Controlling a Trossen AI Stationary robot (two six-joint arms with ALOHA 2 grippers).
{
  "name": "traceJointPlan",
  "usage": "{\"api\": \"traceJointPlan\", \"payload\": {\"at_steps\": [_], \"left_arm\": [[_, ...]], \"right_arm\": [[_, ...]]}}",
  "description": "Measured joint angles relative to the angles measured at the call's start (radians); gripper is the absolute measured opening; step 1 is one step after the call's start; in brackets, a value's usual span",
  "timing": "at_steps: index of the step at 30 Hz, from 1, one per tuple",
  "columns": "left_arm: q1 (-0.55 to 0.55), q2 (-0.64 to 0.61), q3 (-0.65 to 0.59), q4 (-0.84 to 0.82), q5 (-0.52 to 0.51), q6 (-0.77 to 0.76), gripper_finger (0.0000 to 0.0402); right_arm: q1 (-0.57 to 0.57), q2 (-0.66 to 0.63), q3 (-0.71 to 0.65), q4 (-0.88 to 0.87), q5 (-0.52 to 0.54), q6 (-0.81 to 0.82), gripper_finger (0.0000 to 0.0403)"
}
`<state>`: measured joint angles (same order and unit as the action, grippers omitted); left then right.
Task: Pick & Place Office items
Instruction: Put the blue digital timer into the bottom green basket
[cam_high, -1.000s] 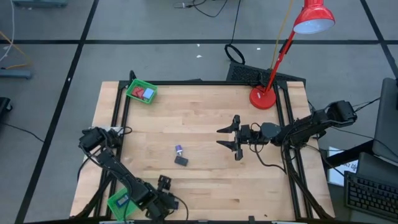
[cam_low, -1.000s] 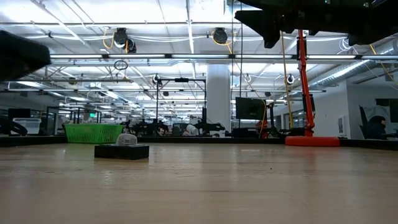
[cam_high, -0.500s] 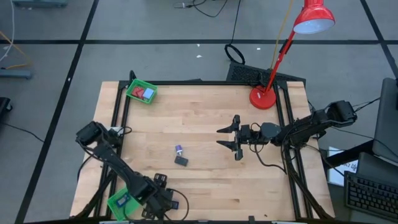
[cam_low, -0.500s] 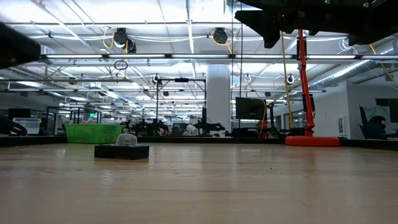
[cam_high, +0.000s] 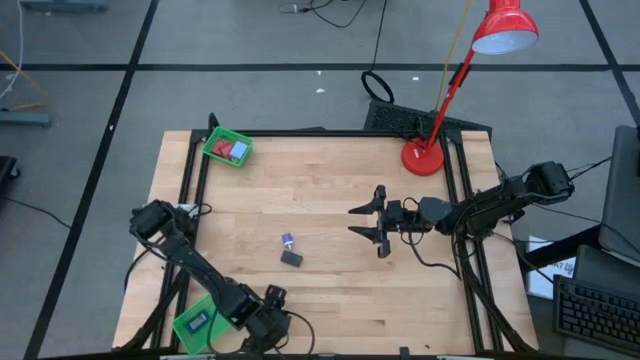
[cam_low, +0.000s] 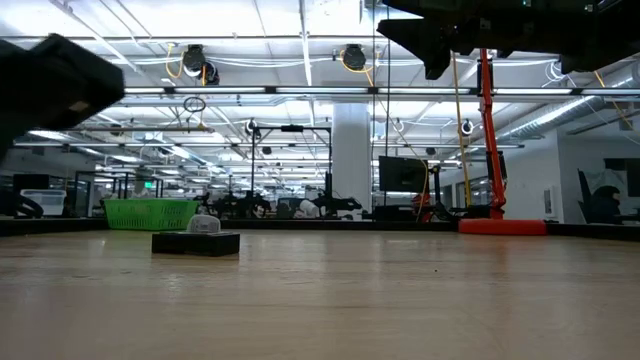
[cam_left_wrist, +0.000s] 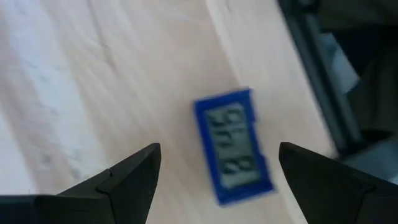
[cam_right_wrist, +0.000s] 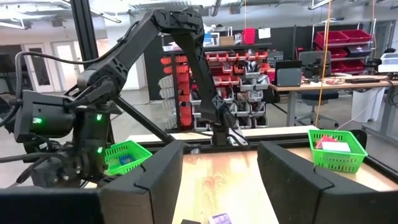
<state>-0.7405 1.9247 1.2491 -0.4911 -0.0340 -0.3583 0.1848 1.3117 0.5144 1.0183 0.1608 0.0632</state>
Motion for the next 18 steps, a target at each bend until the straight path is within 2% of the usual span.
{"api": "traceJointPlan", "payload": {"at_steps": [6, 13, 18], "left_arm": [[0.031, 0.0, -0.017, -0.008, -0.018, 0.042, 0.0331], [0.059, -0.008, -0.078, 0.003, 0.002, -0.018, 0.0331], [0.077, -0.019, -0.079, -0.066, -0.012, -0.041, 0.0331]], "right_arm": [[0.0, 0.0, 0.0, -0.016, 0.0, 0.004, 0.0196], [0.0, 0.0, 0.0, -0.018, 0.0, 0.012, 0.0196], [0.0, 0.0, 0.0, -0.017, 0.0, 0.012, 0.0196]]}}
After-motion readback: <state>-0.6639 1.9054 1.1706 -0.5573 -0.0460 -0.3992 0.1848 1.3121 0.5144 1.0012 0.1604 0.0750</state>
